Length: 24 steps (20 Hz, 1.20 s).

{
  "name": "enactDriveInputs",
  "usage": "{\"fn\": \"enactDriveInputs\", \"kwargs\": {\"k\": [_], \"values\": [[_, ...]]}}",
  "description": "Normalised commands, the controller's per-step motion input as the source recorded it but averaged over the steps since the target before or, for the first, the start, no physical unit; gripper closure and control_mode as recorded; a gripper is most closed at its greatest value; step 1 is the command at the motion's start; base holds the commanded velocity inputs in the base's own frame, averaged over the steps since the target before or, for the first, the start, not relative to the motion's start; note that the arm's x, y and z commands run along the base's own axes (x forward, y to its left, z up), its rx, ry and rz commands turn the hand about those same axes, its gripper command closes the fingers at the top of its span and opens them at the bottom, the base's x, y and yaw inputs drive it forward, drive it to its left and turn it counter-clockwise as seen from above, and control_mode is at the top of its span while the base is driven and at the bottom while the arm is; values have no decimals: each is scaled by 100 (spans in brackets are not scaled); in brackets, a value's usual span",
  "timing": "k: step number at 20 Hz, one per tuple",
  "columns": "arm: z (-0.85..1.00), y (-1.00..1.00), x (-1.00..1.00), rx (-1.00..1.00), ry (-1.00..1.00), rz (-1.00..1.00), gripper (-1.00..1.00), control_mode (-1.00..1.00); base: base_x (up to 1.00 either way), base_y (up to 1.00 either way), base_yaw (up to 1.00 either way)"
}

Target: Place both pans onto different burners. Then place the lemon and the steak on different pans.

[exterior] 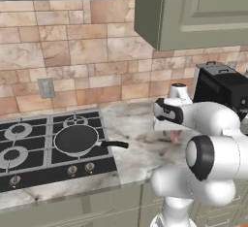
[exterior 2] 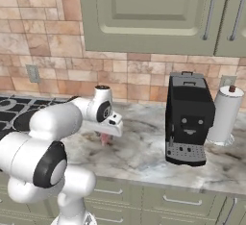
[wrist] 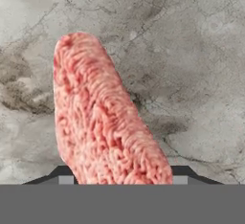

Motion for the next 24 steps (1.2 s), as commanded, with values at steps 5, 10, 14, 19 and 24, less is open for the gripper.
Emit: {"fn": "enactDriveInputs", "kwargs": {"k": [5, 10, 14, 19, 24], "values": [[20, 79, 34, 0, 0, 0, 100, -100, 0, 0, 0], [19, 79, 48, 0, 0, 0, 100, -100, 0, 0, 0], [11, 90, 50, 0, 0, 0, 100, -100, 0, 0, 0], [19, 68, 22, 0, 0, 0, 100, -100, 0, 0, 0], [24, 65, 22, 0, 0, 0, 100, -100, 0, 0, 0]]}}
